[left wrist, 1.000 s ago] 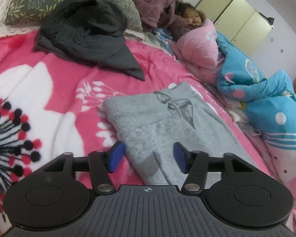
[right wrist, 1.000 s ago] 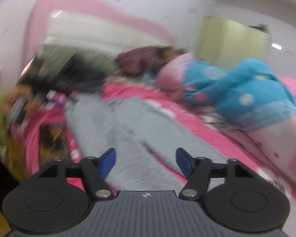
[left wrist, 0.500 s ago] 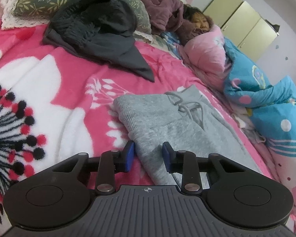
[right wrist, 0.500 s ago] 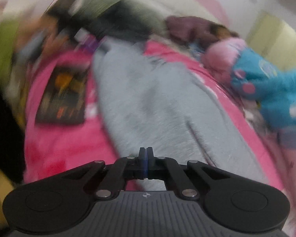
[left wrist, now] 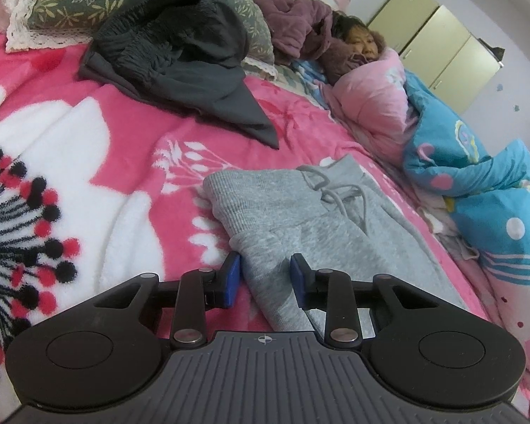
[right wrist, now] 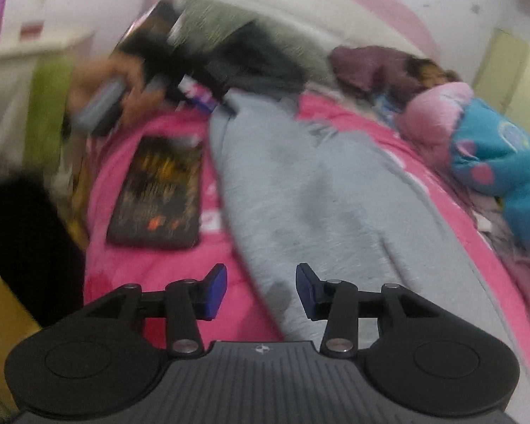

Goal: Fold clothes
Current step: 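Close and reopen the right tool above the sweatpants legs, then move the open right tool over a grey sweatpants leg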

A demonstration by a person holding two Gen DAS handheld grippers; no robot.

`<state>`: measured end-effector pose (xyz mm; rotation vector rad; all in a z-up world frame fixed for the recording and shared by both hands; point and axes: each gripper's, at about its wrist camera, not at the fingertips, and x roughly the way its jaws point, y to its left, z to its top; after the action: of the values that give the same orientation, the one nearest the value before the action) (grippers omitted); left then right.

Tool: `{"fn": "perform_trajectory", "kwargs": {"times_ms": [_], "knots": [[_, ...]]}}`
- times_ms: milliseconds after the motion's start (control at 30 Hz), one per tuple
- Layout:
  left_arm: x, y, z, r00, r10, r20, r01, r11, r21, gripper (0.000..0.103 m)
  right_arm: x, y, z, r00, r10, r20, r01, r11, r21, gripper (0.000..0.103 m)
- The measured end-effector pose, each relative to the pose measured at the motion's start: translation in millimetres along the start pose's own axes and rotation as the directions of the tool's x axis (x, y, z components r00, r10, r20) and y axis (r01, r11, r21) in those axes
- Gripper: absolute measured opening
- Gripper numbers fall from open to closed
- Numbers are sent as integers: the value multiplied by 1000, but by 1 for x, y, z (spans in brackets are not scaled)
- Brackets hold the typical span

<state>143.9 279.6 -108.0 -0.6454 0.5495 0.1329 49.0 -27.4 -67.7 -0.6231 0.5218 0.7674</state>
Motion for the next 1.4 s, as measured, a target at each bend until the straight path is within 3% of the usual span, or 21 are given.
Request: {"fn": "perform_trajectory", "kwargs": {"times_ms": [33,67,100,167,233,333,433,500,533,600,667,800,967,1067,1200,1267,1333,1400], "knots": [[0,0,0,1000,-1,2,1,1000,-2,30,3,-7,0,1000,1,-5,0,999,44,33],[-1,0,0,1000,-2,4,2,1000,-5,30,7,-14,-1,1000,2,-10,-1,996,88,10],[-1,1,0,1000,-5,5,5,1000,-11,30,10,-21,-1,1000,3,-15,-1,991,132,1],[-1,2,1,1000,-10,5,10,1000,-25,30,10,-41,-1,1000,18,11,-20,968,250,1],[0,3,2,1000,-15,5,15,999,-38,30,7,-69,-4,997,42,64,-65,912,406,1],[1,3,2,1000,-18,6,19,998,-53,30,18,-108,-20,991,91,103,-135,773,620,1],[3,1,2,1000,-12,7,13,998,-54,30,43,-131,-44,991,117,71,-129,635,762,3],[4,-1,2,1000,-2,9,3,999,-50,30,52,-140,-59,984,150,101,-166,528,833,4],[4,-2,1,1000,3,10,-2,999,-47,30,51,-141,-61,983,148,110,-172,518,838,5],[6,-4,1,1000,12,10,-12,999,-44,30,38,-133,-55,990,98,102,-140,584,800,15],[7,-5,1,1000,20,11,-19,999,-37,30,24,-124,-49,994,45,97,-103,649,754,41],[7,-6,0,1000,28,14,-28,999,-27,30,-5,-92,-30,991,-82,102,13,837,547,44],[7,-5,0,1000,27,12,-26,999,-31,30,-23,-41,-12,976,-159,150,122,966,226,43],[7,-5,0,1000,26,12,-25,999,-32,30,-23,-6,-4,977,-137,164,137,990,8,43],[6,-6,0,1000,26,12,-25,999,-36,30,-5,29,-6,983,-146,107,166,962,-216,40],[5,-5,0,1000,23,12,-22,999,-41,30,13,31,-5,977,-204,62,213,944,-252,27],[4,-3,0,1000,17,13,-16,999,-51,30,29,31,-3,968,-251,21,247,930,-271,1],[3,-2,1,1000,10,13,-10,998,-62,30,8,5,14,992,-121,48,122,992,-39,1]]}}
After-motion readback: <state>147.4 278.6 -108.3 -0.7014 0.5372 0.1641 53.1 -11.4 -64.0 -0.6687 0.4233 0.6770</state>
